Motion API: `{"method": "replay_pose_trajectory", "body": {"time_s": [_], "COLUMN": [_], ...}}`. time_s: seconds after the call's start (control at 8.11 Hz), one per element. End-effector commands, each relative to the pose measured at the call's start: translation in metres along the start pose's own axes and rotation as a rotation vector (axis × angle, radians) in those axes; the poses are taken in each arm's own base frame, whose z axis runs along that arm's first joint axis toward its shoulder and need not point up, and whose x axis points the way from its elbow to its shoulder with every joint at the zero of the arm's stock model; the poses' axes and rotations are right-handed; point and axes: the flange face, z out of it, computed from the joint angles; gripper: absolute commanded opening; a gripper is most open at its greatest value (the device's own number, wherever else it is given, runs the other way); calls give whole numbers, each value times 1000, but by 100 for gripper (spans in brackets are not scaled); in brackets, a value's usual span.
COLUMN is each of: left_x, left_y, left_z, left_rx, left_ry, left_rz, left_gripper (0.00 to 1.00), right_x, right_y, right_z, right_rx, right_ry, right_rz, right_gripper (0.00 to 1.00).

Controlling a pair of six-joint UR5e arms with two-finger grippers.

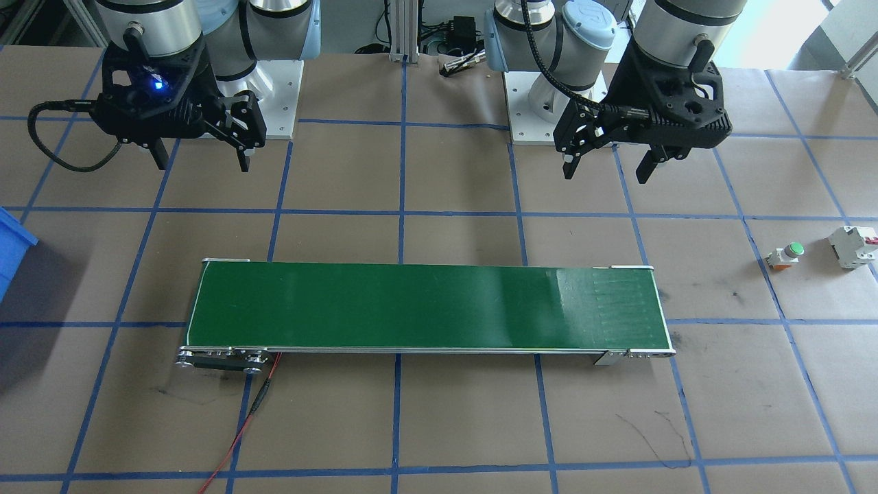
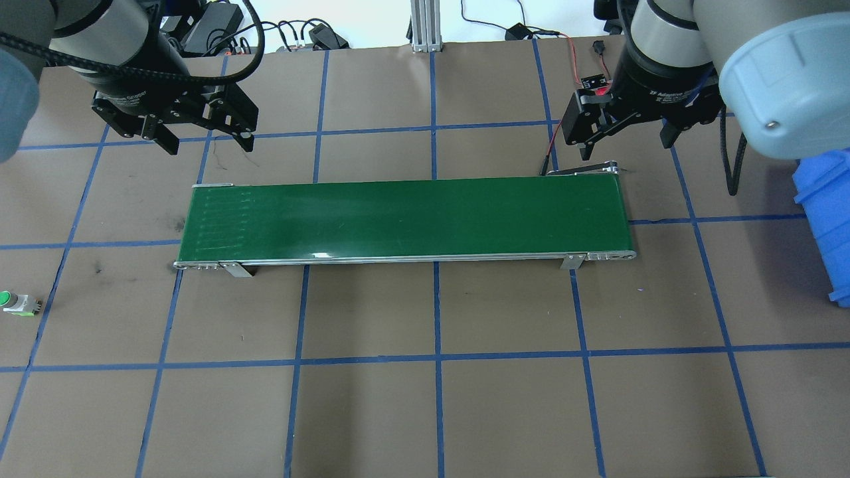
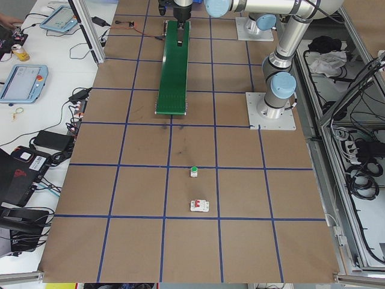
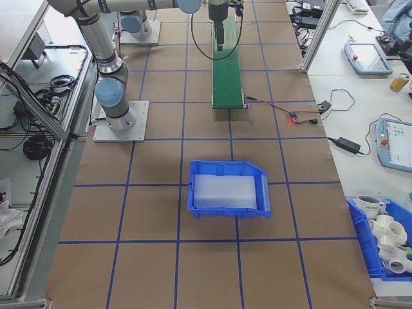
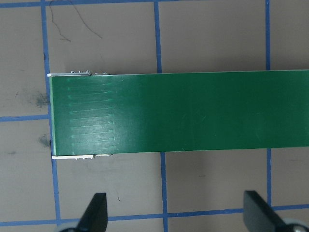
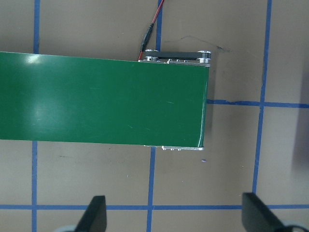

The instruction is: Move button from left to right

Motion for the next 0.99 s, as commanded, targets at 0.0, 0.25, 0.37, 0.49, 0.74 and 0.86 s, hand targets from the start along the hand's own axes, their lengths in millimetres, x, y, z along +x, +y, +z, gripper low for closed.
{"method": "replay_pose_trajectory", "body": {"time_s": [0.0, 0.25, 0.37, 0.49, 0.74, 0.86], "left_x": [-8, -64, -134, -208, -349, -404], "left_y": [0, -11, -14, -10, -4, 3], "left_z": [0, 1, 2, 8, 52, 78], "left_rx": [-5, -9, -11, -20, -50, -40], "left_ry": [-1, -15, -23, -28, -16, -38], "left_rz": [15, 61, -67, -108, -147, -162], "left_gripper": [100, 100, 100, 100, 100, 100], "right_x": [0, -1, -1, -1, -1, -1], "right_y": [1, 1, 2, 2, 2, 2], "right_z": [5, 6, 8, 8, 8, 8], "right_rx": [-10, -14, -21, -23, -21, -21], "right_ry": [2, 0, 2, 2, 2, 0], "right_rz": [6, 2, -1, -3, -3, -3], "right_gripper": [100, 100, 100, 100, 100, 100]}}
